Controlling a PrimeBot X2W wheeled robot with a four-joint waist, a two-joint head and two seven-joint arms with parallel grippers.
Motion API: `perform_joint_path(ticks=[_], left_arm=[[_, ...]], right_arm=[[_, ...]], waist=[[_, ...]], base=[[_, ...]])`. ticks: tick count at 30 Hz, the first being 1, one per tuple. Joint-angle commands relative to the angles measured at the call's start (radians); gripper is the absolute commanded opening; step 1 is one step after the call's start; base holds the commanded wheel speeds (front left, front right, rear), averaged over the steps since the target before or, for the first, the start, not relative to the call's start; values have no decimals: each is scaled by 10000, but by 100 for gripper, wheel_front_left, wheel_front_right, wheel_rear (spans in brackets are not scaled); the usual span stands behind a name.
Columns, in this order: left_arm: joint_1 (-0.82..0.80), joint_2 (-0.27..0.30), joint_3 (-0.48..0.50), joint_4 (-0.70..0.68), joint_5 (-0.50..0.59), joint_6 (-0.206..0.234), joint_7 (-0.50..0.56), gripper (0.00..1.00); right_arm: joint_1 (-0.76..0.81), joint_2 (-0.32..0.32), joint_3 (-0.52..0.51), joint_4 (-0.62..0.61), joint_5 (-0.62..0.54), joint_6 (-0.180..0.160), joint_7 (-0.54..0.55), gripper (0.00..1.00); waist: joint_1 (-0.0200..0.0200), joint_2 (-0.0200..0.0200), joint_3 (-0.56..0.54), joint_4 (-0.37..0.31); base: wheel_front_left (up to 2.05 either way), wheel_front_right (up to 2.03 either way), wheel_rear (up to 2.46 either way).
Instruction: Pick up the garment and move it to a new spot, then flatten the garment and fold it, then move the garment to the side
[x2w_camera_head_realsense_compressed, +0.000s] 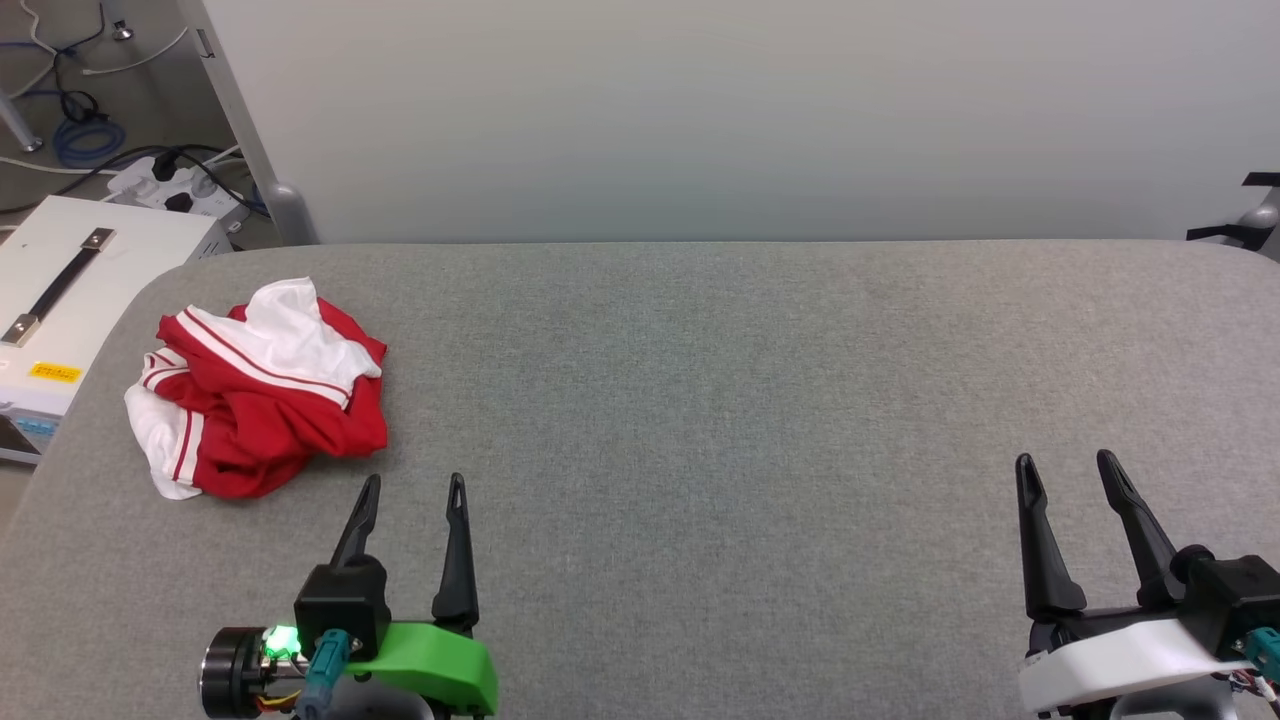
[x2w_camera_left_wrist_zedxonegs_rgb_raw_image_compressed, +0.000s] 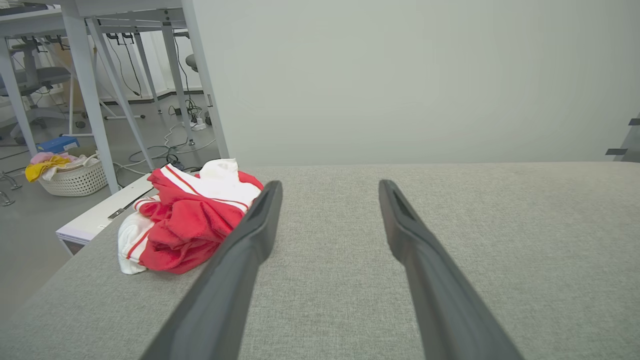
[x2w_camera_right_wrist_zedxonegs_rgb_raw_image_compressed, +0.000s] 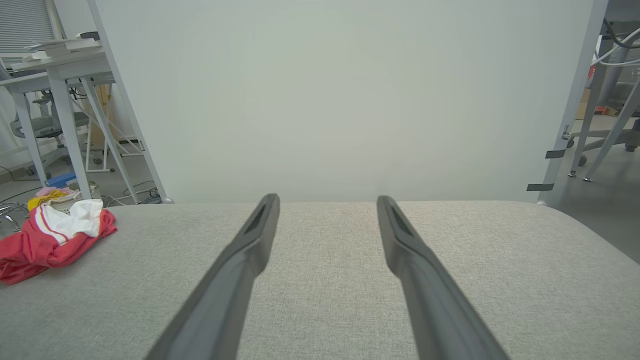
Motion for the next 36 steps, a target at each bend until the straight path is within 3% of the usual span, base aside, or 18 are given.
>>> perform_joint_path(ticks=[1,36], left_arm=[[135,-31,-35,41,-102,65,-98,100],[334,-42,-370,577,-232,290,-774,100]], right_arm=[[173,11,18,-86,104,-7,-128,100],[604,15,25,80,296,-9,-795,100]], waist=[[0,0,-3,1],[0,0,-174,114]], base=[[0,0,0],[0,0,0]])
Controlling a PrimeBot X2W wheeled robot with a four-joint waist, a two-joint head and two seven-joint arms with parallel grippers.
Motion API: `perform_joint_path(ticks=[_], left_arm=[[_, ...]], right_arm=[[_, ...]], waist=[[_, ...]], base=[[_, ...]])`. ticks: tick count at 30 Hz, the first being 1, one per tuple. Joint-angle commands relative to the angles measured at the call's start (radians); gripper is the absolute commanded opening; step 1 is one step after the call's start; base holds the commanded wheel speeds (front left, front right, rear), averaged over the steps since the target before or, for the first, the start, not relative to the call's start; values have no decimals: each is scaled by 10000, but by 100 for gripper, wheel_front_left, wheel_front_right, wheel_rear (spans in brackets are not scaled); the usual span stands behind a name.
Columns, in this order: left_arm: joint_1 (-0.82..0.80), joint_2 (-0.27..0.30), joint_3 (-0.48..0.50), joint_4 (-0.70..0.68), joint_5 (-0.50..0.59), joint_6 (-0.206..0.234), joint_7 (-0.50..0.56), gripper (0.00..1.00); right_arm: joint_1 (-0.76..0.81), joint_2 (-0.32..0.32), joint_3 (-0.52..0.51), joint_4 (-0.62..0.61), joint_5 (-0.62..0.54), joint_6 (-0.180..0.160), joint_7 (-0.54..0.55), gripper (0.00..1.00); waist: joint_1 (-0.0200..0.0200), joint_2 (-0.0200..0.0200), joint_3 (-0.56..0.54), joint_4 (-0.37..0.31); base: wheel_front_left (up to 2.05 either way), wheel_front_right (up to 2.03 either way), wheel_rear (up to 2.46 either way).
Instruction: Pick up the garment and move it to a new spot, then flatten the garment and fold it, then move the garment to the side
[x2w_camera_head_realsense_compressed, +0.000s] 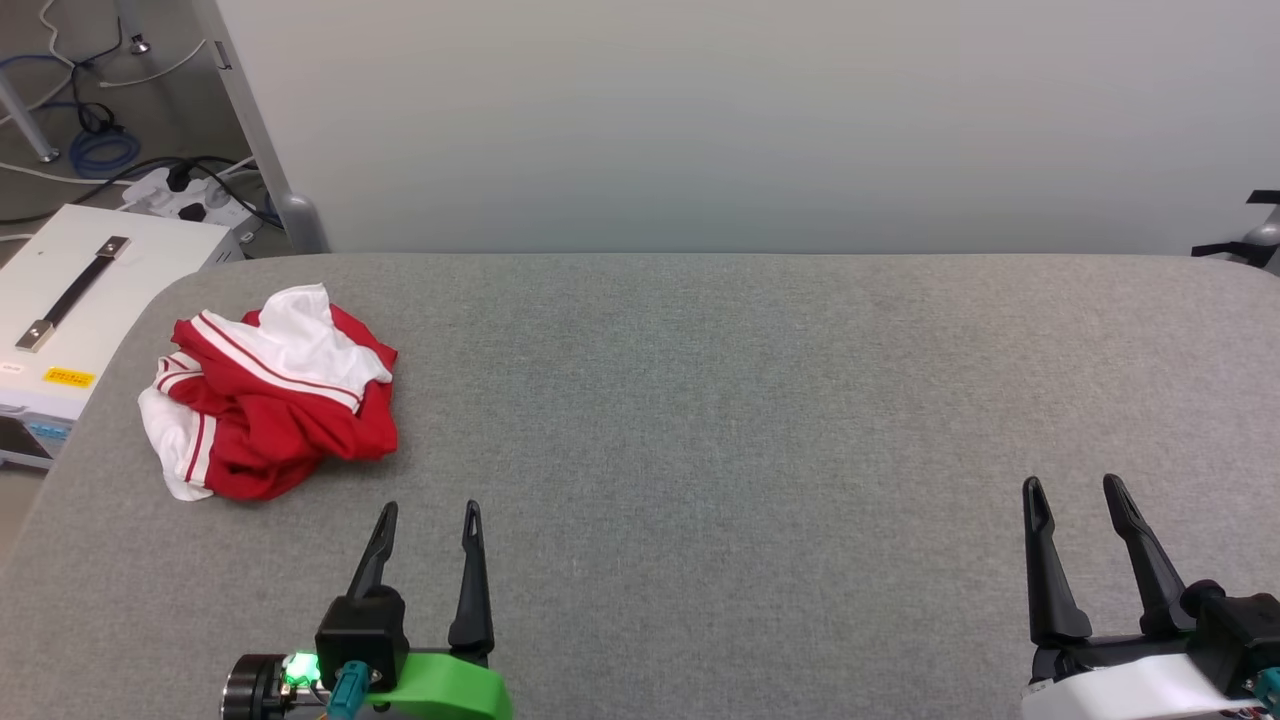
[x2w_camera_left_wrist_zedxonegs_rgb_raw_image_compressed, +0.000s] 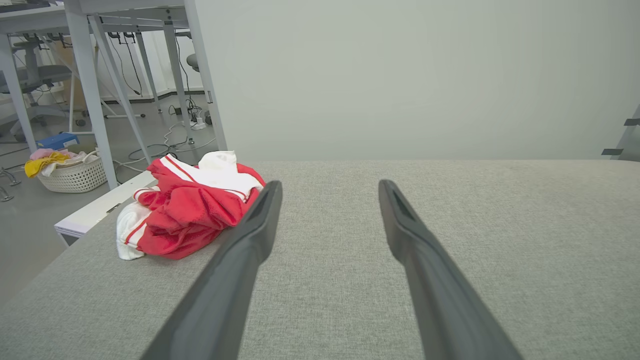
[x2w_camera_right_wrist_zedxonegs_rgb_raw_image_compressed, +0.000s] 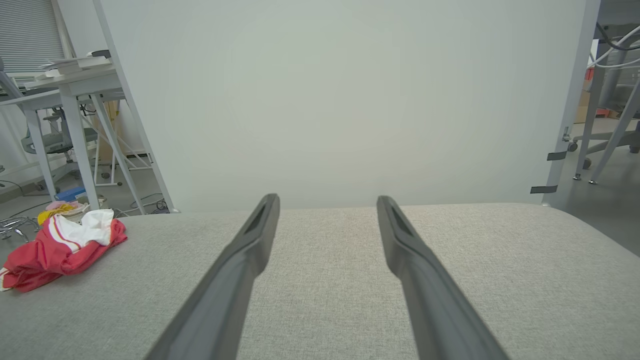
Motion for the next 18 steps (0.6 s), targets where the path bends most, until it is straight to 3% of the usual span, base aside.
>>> perform_joint_path(ticks=[1,11,18], left_arm=[[115,-26,-13,23,-58,79,-59,100],[33,-26,50,42,13,63,-59,100],[-88,-26,122,28,-16,65,-59,100]], right_arm=[[153,13,-6,30,47,-9,-91,100],[129,13,15,47,-4,-9,-91,100],[69,13,131,-19,-57,-9,-91,100]], waist=[[-1,0,7,8],[-1,0,92,216],[-1,0,250,753]], base=[[0,0,0],[0,0,0],[0,0,0]])
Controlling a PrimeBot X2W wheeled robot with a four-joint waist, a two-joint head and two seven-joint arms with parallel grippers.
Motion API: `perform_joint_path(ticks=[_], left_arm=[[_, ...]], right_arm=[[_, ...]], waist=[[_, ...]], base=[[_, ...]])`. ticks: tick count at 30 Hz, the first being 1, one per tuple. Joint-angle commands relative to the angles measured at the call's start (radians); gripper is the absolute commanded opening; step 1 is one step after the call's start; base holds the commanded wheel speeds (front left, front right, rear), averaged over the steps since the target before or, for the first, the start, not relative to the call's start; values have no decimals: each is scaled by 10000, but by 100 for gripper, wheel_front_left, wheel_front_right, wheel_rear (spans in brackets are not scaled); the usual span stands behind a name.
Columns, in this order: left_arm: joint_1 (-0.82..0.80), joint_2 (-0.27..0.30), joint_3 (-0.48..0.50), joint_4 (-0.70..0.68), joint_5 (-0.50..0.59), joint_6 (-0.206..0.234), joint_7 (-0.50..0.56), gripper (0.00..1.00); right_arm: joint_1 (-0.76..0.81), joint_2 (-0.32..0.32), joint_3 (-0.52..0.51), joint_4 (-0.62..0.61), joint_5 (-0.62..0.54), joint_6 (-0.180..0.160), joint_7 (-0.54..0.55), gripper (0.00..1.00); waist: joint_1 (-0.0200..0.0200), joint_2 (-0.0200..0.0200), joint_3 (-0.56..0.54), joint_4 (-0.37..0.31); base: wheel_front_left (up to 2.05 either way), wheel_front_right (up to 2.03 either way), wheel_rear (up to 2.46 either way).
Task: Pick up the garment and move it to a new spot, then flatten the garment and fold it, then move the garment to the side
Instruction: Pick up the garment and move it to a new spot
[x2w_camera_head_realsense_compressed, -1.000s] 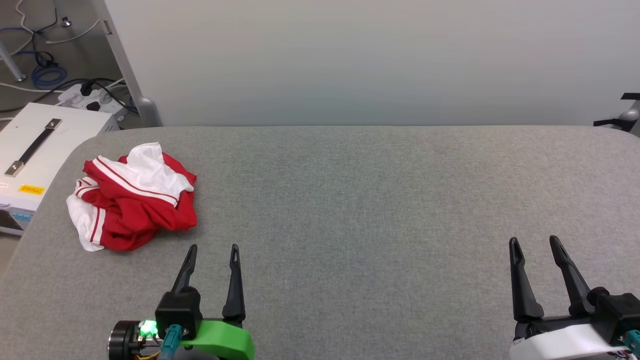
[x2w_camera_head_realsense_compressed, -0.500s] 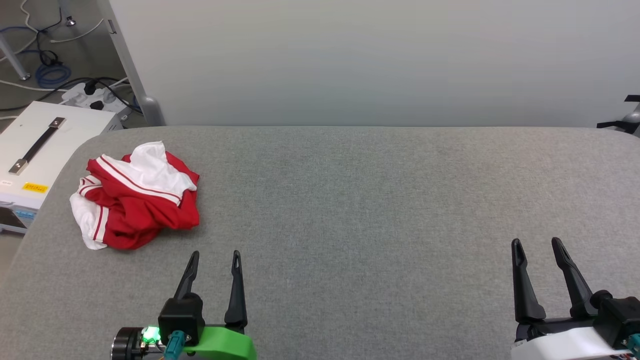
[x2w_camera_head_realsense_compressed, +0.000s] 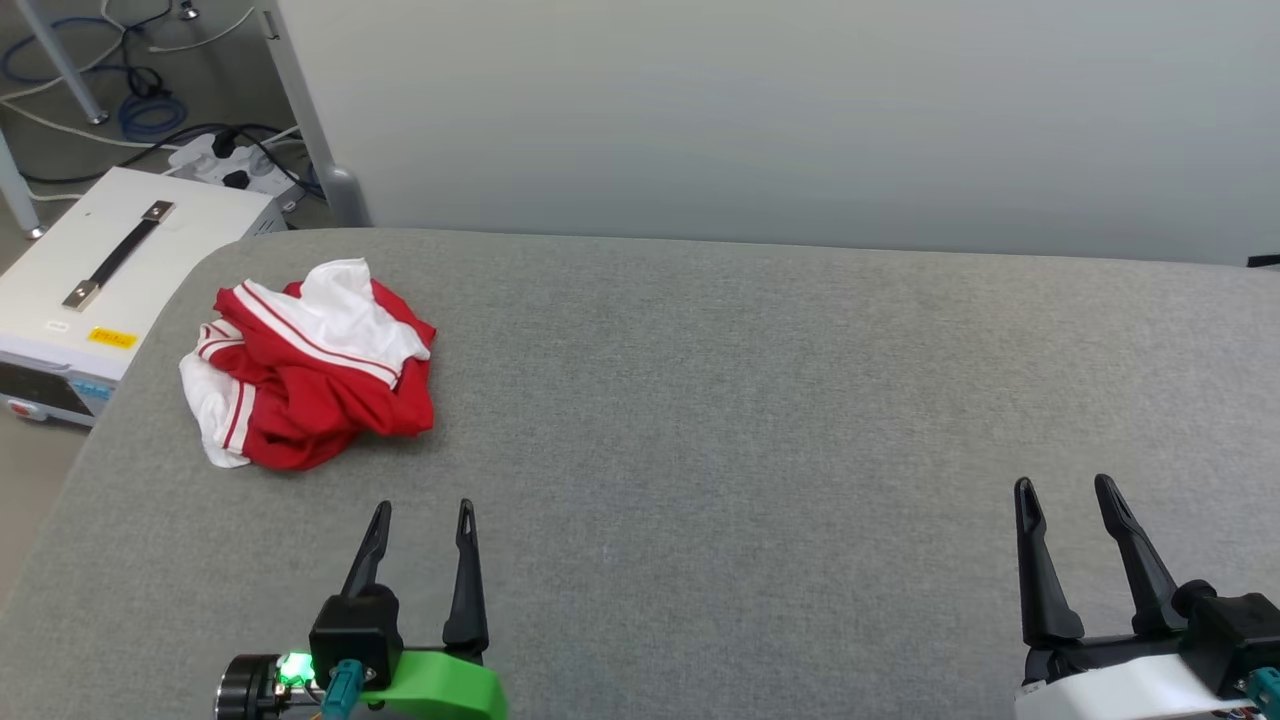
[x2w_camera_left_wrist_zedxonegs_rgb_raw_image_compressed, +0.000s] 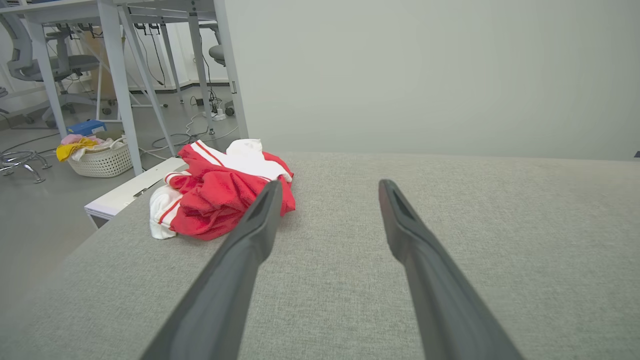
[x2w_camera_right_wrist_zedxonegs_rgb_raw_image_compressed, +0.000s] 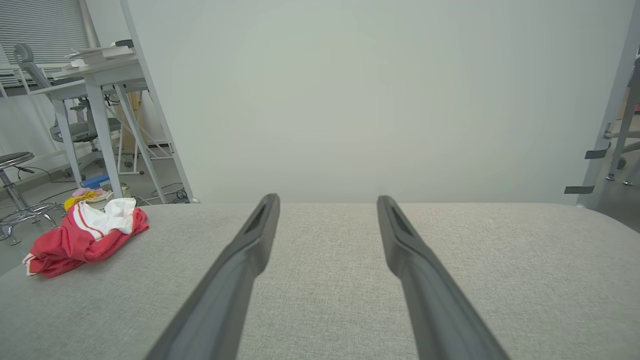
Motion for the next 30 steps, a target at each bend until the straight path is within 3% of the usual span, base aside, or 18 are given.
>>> perform_joint_path(ticks=[1,30], left_arm=[[-91,-24,54,7,-23,49,-59,100],[-316,-24,556,84,-450,165,-59,100]], right_arm=[[55,9,42,-44,-69,-7,-86,100],[-231,9,572,-220,-431,-7,-86,100]], waist=[[0,0,113,300],[0,0,609,3724]], base=[[0,0,0],[0,0,0]])
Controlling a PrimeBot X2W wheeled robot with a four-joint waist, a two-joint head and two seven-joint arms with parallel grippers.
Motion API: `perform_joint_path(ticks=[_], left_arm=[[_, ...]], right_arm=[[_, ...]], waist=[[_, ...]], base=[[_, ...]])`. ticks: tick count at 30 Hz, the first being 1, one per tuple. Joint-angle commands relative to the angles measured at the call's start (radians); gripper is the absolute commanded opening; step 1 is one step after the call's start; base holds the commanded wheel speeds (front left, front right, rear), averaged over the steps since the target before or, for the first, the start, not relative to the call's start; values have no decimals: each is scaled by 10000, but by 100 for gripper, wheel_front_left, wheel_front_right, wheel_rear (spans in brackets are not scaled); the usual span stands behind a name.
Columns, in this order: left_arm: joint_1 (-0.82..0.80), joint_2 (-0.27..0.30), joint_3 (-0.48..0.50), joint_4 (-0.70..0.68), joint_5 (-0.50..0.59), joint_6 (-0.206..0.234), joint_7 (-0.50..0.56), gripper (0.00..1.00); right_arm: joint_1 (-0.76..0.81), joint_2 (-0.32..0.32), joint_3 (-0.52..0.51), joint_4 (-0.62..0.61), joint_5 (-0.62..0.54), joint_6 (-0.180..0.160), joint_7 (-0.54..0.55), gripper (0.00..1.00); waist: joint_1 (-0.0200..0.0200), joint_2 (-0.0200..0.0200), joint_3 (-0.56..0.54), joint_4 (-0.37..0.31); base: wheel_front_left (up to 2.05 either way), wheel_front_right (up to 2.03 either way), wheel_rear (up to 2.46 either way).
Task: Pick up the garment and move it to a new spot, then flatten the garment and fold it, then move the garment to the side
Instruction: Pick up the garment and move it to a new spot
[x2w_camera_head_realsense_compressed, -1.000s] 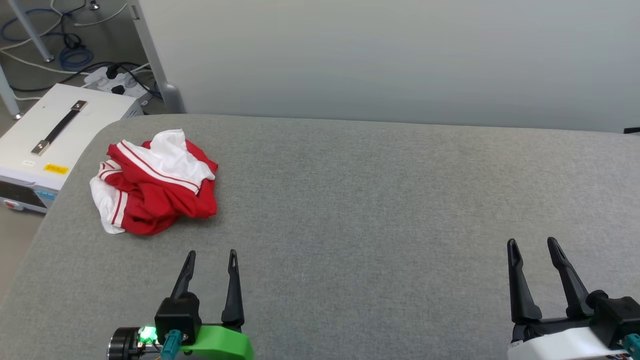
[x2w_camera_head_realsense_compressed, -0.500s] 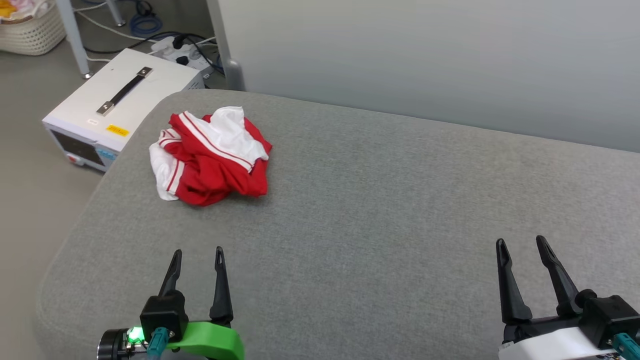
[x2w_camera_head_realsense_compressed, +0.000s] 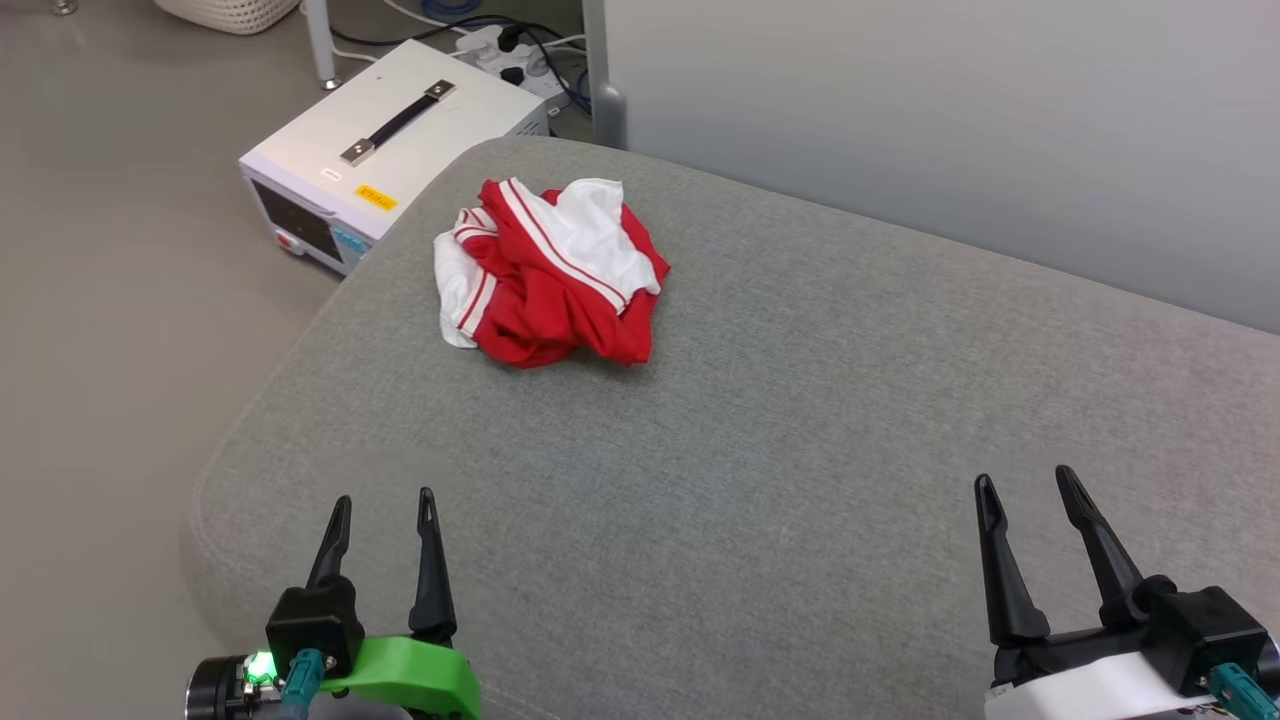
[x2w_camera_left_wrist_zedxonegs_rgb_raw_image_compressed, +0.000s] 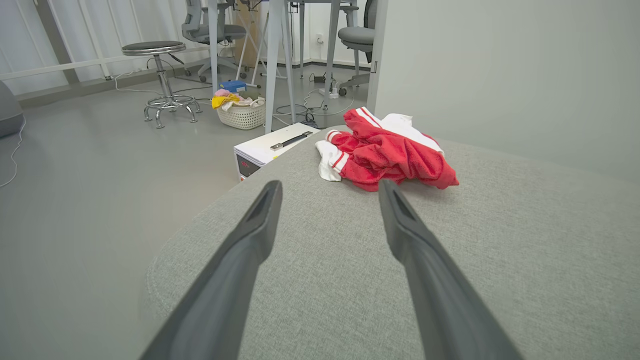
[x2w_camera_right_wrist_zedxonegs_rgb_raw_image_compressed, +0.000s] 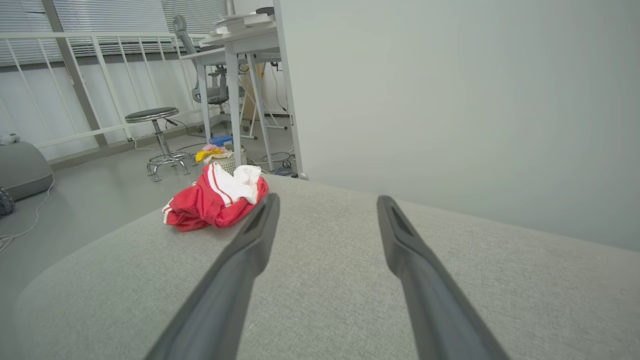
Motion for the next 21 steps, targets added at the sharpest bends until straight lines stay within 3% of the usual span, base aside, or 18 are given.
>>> perform_joint_path(ticks=[1,11,21], left_arm=[[-165,-26,27,22,-66,50,-59,100],[-197,-26,132,66,-172,66,-59,100],[-367,-26,265,87,-304,17,-59,100]], right_arm=[[-168,-10,17,-59,-72,-7,-74,100],[-225,-10,133,-42,-116,-7,-74,100],[-395,-10,260,-48,-203,-7,-74,100]], waist=[[0,0,132,450],[0,0,216,906],[0,0,423,724]], base=[[0,0,0],[0,0,0],[0,0,0]])
